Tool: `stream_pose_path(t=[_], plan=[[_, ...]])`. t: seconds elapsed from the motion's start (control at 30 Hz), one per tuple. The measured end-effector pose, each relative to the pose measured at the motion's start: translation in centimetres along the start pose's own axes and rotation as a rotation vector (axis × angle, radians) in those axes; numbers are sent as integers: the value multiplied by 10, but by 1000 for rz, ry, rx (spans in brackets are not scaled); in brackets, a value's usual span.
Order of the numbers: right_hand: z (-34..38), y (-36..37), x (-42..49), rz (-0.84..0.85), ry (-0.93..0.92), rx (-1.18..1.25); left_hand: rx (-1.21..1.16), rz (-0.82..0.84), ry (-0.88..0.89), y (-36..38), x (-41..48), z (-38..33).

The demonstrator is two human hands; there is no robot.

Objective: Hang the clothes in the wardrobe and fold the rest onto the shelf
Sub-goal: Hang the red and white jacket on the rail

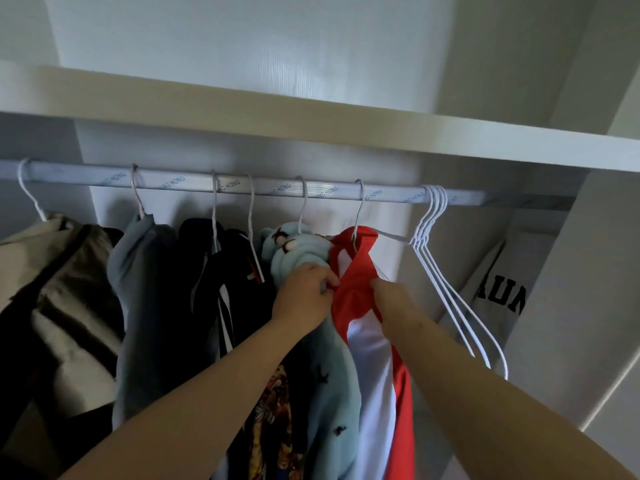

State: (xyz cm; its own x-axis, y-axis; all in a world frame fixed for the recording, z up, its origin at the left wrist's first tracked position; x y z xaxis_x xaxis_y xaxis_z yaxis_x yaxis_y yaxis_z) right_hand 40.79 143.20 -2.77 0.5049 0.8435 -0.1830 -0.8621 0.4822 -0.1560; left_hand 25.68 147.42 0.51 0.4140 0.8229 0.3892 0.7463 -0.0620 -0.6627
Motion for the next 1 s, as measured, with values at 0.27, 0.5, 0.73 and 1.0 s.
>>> stream_pose_path(t=[0.27,0.5,0.73,1.0], plan=[[-11,13,-11,3,-59,4,-155,-22,-29,3,-12,4],[-33,9,-40,-47,-71,21,-410,11,-137,18,-44,12],[-92,-3,-88,-96,36,38,-536,55,-258,37,-109,7],[-182,-44,-196,-106,233,207,-629,202,-466,93,-230,-15]])
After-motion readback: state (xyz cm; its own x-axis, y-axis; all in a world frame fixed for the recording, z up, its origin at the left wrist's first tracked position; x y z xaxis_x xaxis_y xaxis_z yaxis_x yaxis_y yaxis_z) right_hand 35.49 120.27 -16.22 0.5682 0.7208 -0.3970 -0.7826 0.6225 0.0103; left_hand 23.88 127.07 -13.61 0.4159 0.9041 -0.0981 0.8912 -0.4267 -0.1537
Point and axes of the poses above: each hand's wrist, its own x-axis towards the middle knuckle, its own y-axis out of the palm, z = x × y, the point moved 8 cm from there along x, towards the middle knuckle, and after that the axes turned 5 degrees about z, right-handed, at the moved point
